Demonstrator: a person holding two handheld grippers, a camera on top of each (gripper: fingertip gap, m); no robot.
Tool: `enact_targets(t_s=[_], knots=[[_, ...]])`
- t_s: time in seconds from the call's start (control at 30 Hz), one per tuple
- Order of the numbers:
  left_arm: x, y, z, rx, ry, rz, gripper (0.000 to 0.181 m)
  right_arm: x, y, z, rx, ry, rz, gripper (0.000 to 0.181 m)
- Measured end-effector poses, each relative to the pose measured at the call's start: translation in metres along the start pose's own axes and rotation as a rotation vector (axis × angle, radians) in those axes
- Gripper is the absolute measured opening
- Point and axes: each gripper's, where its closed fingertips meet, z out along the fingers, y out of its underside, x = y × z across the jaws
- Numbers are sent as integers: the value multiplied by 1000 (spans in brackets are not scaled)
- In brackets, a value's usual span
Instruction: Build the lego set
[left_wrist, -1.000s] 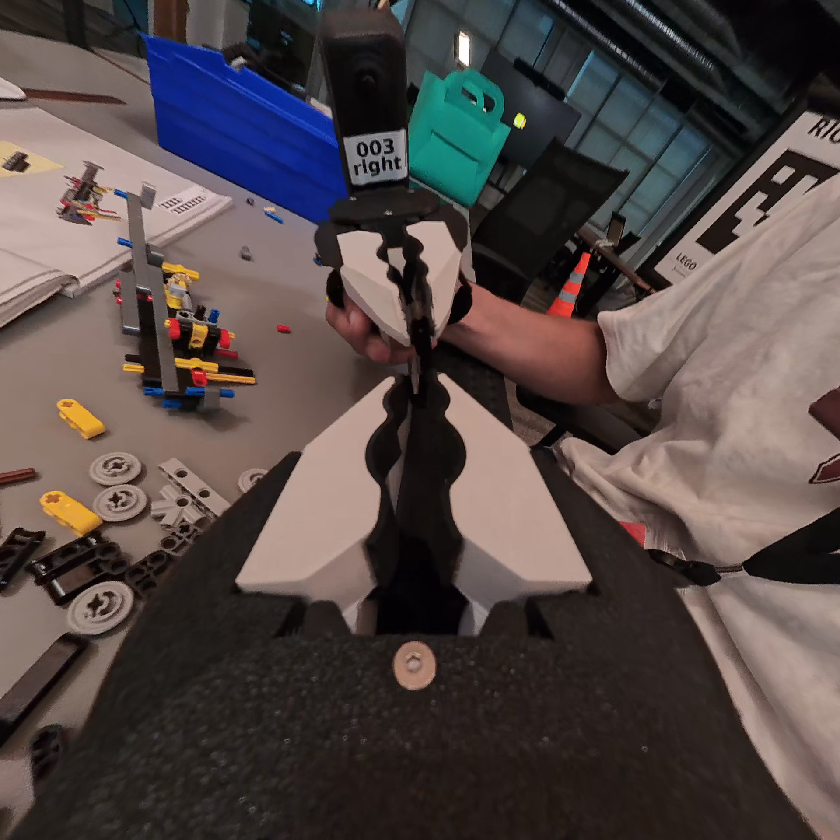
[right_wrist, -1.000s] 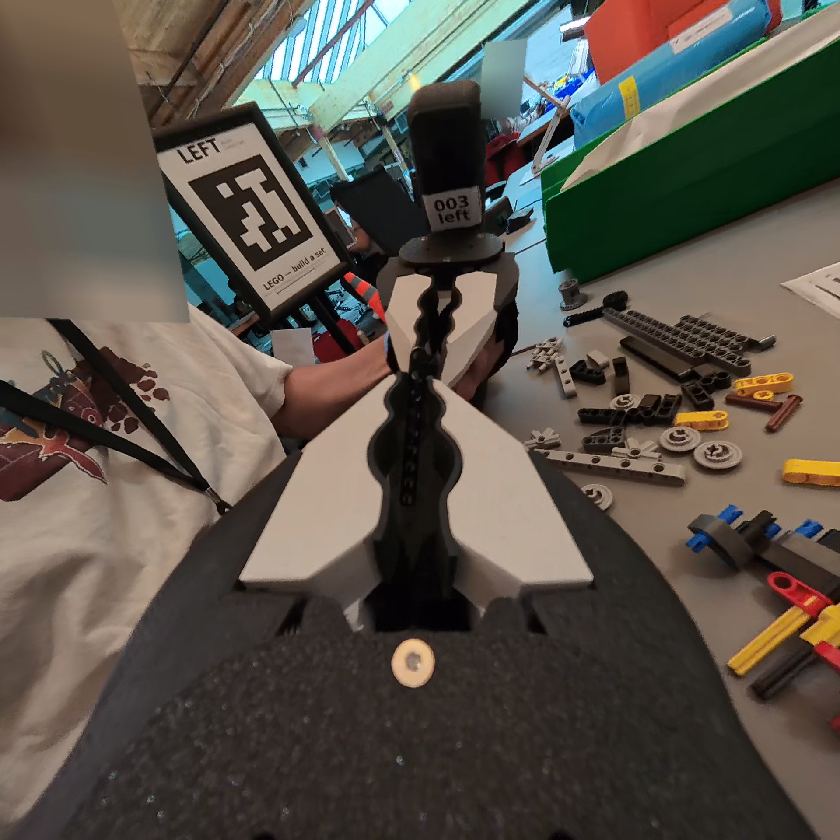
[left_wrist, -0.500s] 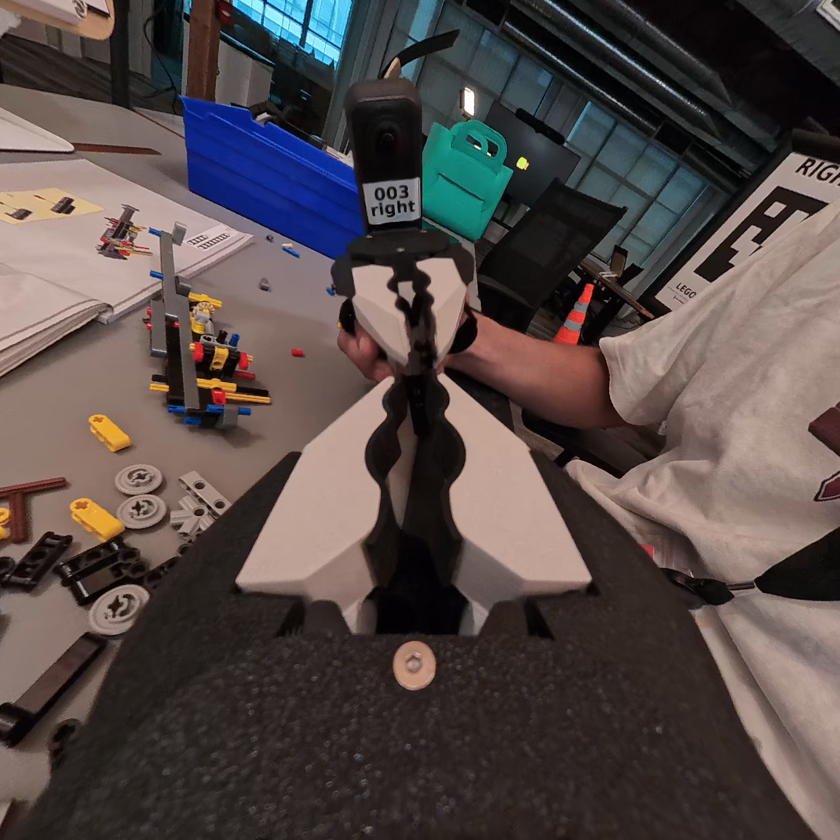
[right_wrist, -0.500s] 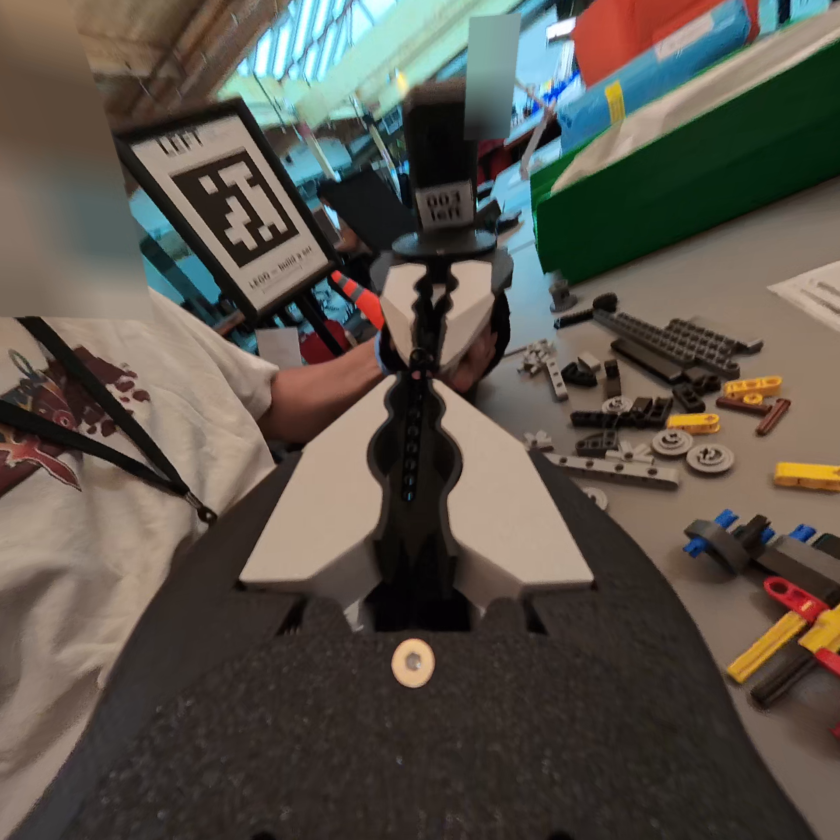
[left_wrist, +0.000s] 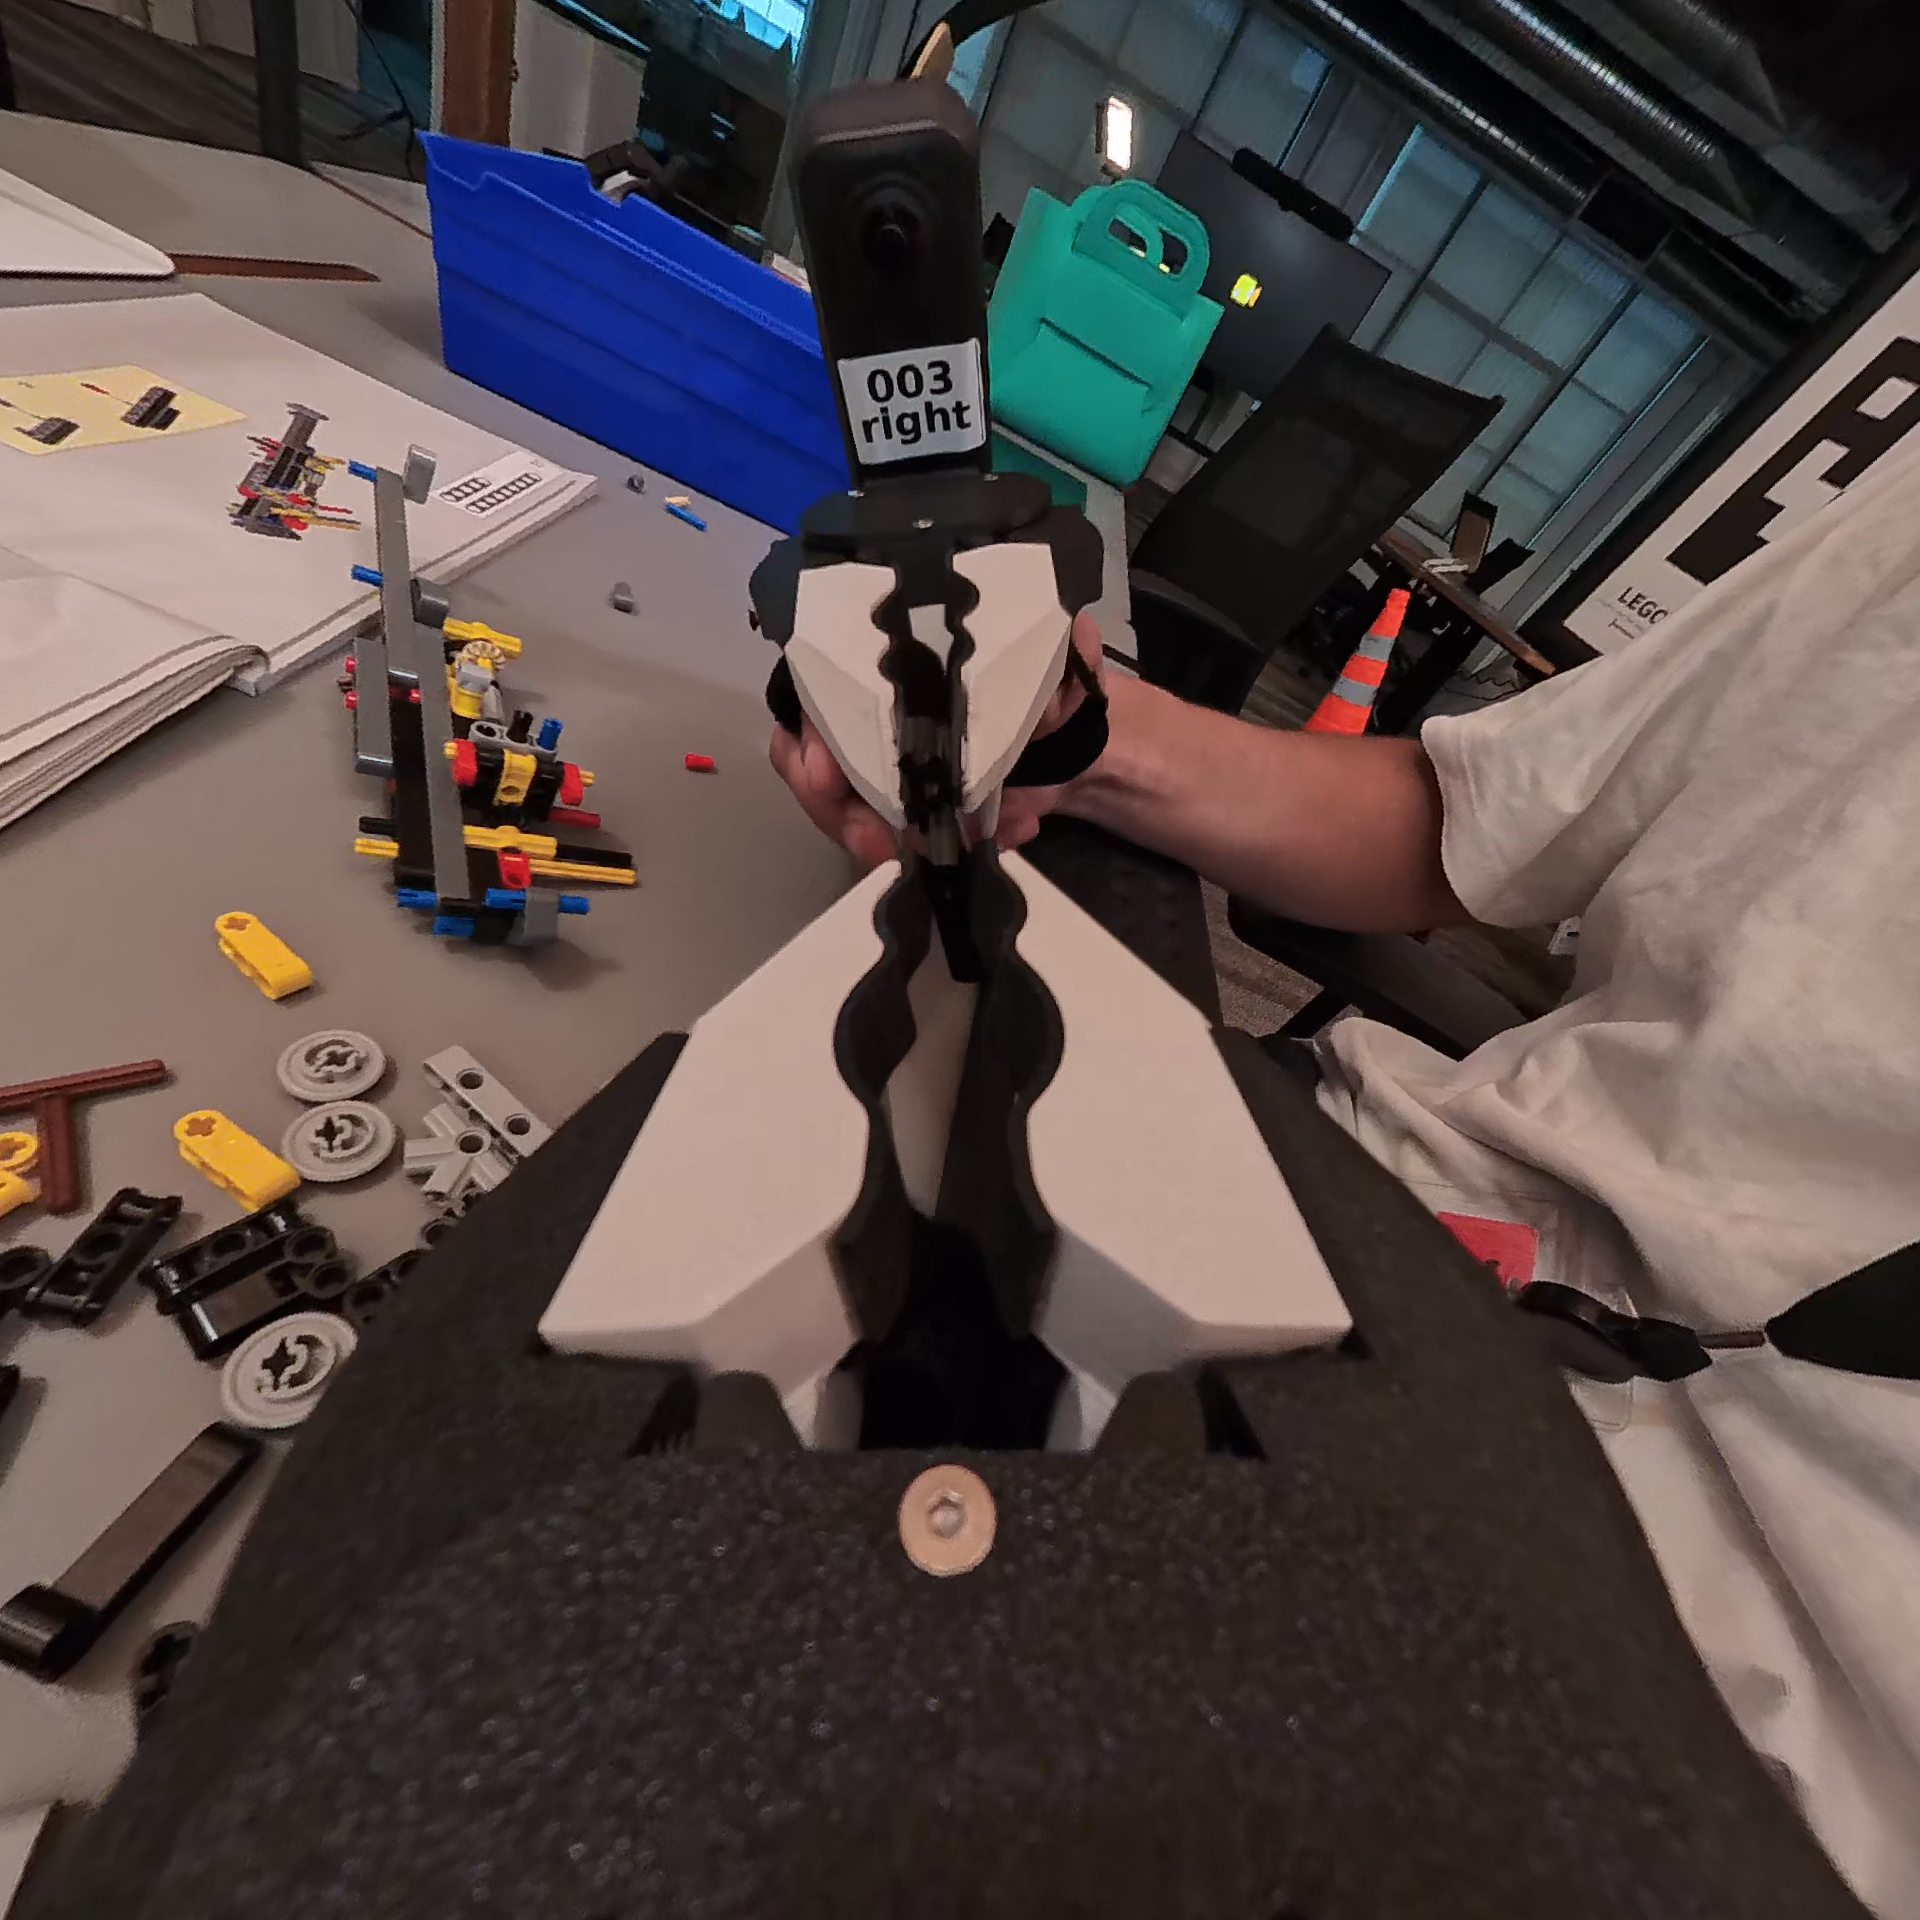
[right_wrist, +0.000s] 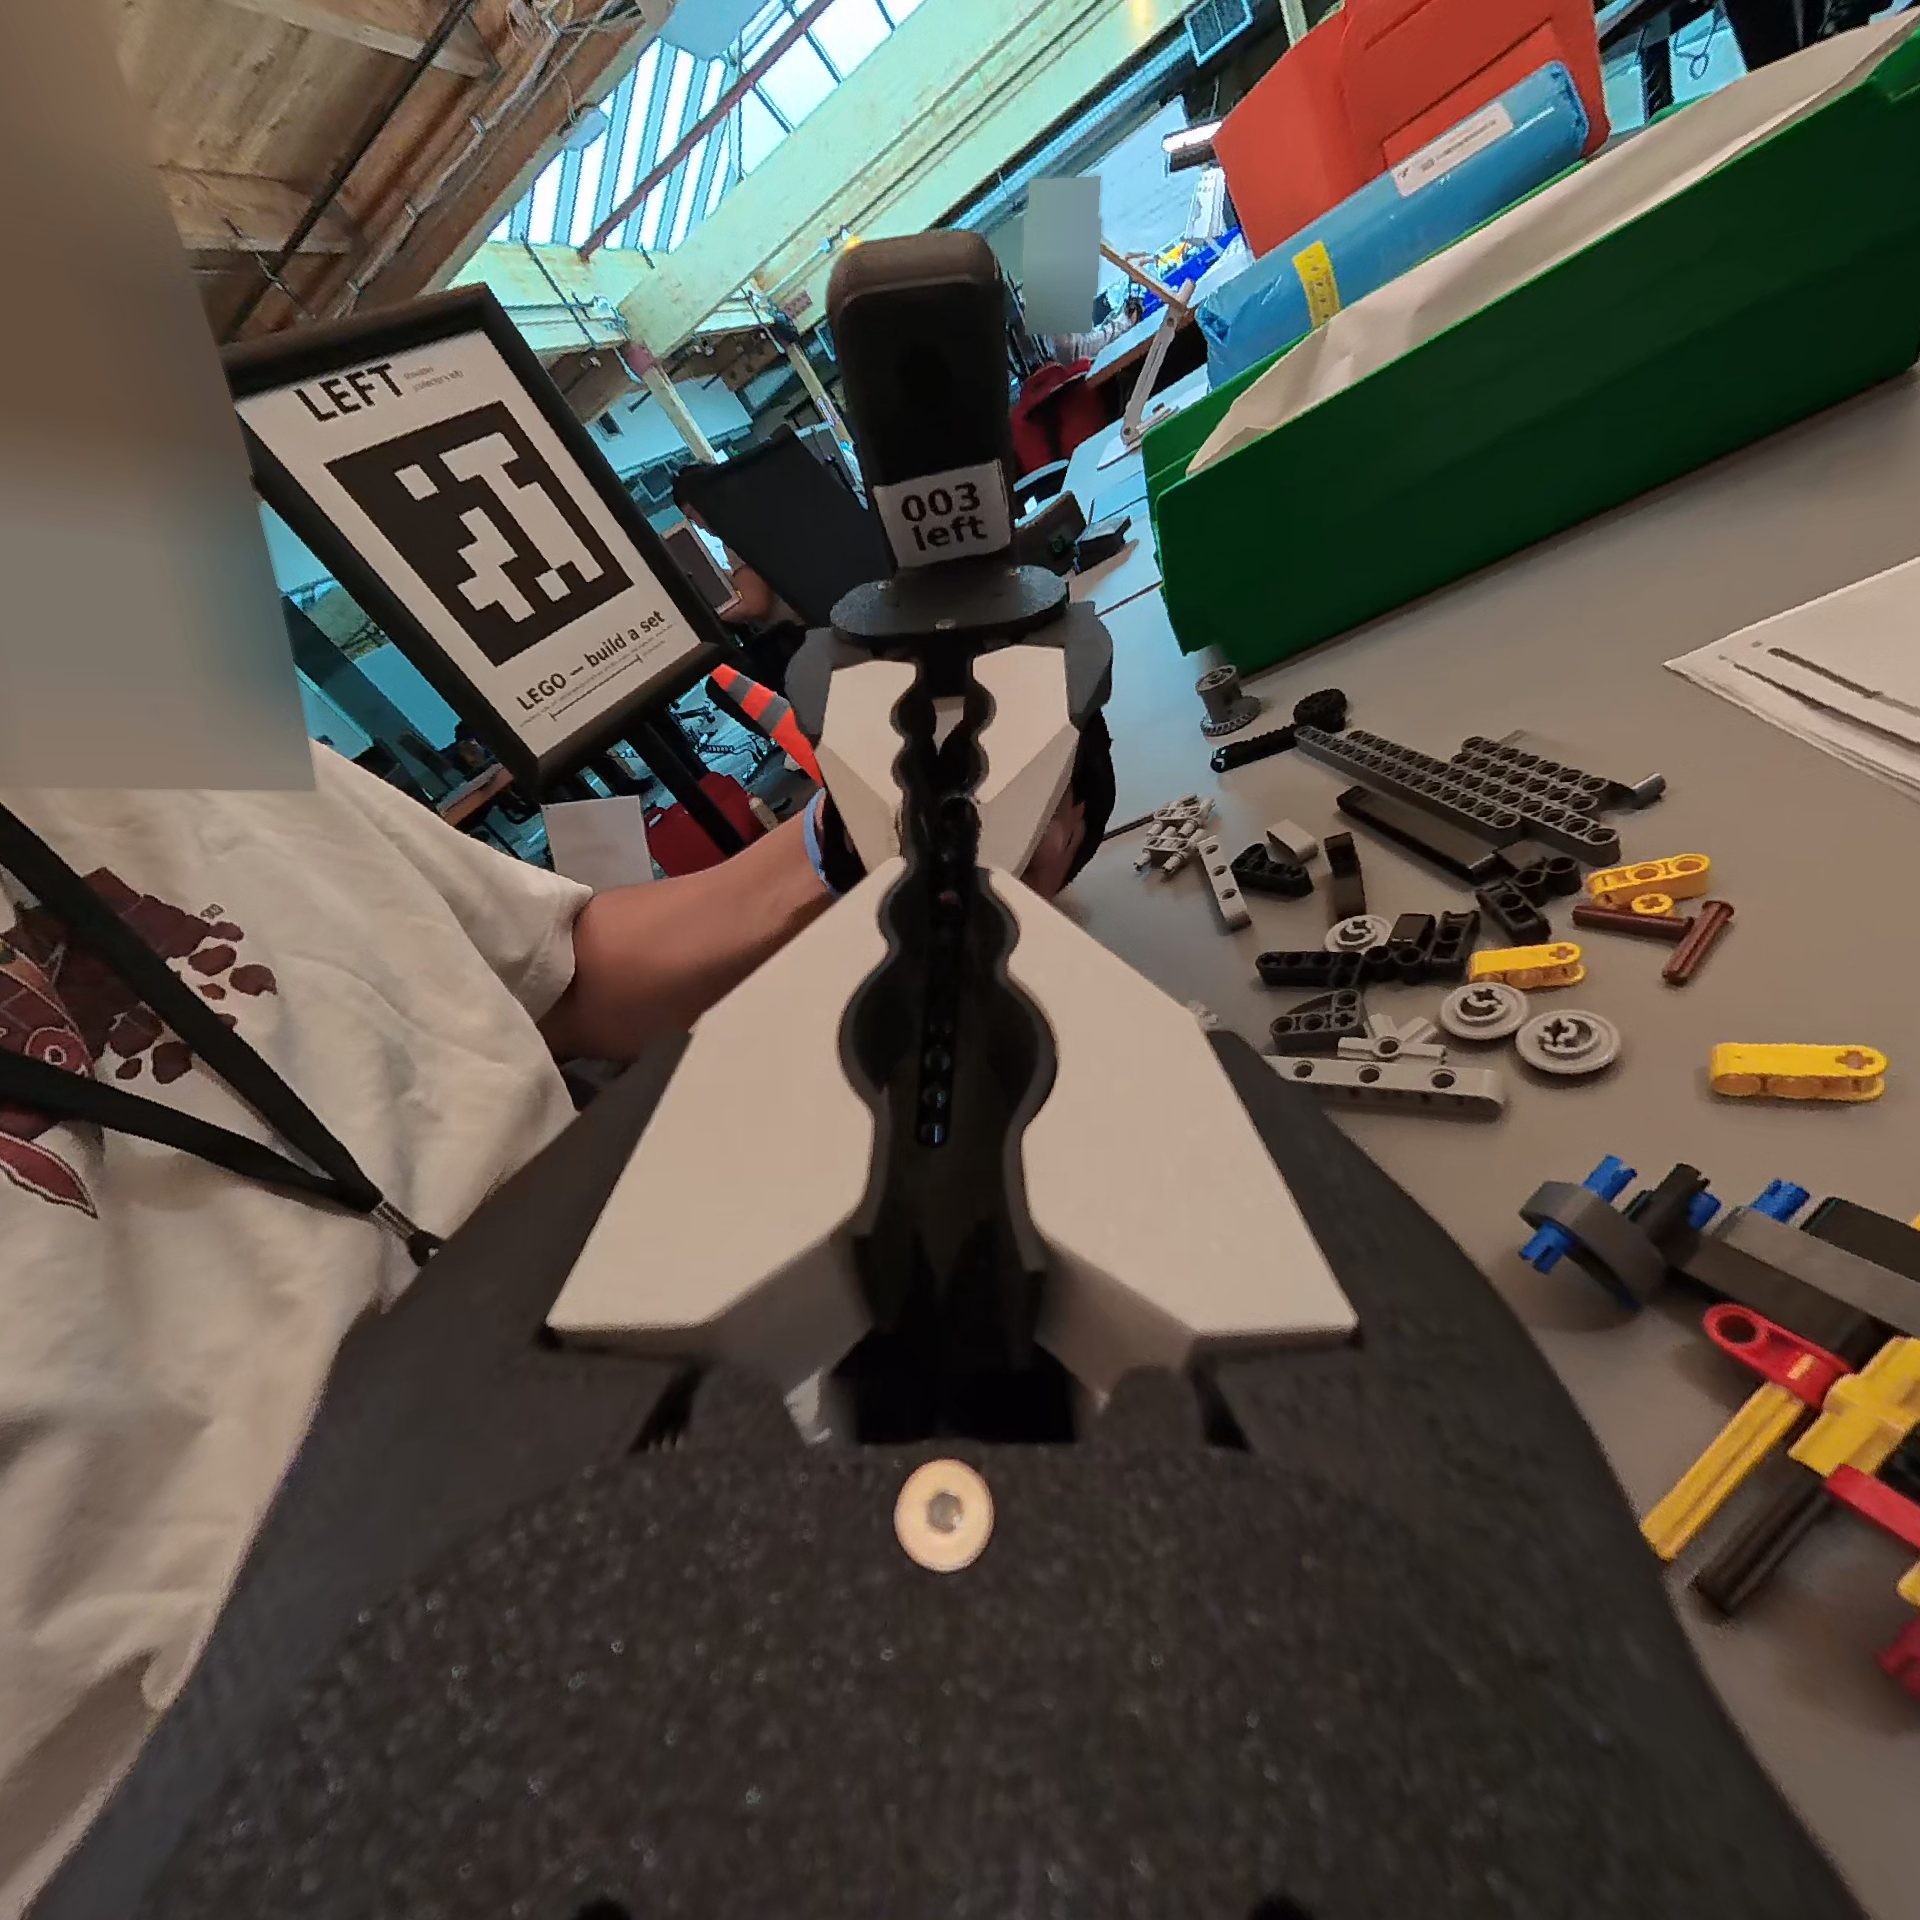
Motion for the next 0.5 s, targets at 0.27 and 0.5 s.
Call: enact_targets(t_s=[0.27, 0.5], knots=[[-4, 5, 1, -32, -5, -22, 7, 2, 4, 0, -32, 2, -9, 7], [-4, 6, 2, -40, 9, -33, 8, 5, 8, 0, -60, 7, -9, 6]])
